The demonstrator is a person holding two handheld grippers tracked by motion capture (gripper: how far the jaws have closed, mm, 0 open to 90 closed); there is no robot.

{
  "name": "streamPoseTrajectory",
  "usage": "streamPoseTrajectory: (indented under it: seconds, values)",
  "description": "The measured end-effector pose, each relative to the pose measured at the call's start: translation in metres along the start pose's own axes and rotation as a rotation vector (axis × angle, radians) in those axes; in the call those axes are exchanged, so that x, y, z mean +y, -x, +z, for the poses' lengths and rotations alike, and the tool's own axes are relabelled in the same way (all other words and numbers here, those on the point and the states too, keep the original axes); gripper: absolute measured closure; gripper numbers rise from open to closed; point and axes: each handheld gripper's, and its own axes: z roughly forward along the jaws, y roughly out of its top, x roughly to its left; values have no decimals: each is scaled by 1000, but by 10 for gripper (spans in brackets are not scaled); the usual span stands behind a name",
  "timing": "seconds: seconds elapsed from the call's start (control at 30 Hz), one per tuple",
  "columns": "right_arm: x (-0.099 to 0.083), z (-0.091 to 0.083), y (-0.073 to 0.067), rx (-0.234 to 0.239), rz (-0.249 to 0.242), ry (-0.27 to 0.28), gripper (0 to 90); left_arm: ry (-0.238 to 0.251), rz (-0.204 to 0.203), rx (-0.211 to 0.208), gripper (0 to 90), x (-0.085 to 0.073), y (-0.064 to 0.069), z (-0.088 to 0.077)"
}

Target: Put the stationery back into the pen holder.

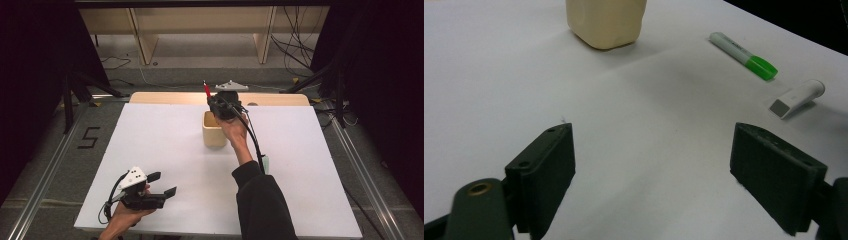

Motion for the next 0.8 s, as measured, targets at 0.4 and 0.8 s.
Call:
streamPoseTrajectory:
  seconds: [0.4,0.8]
  values:
    - [-7,11,-4,-8,-25,-13,797,2,0,0,177,0,0,0]
    - [-15,13,-1,-23,-26,-20,797,4,0,0,177,0,0,0]
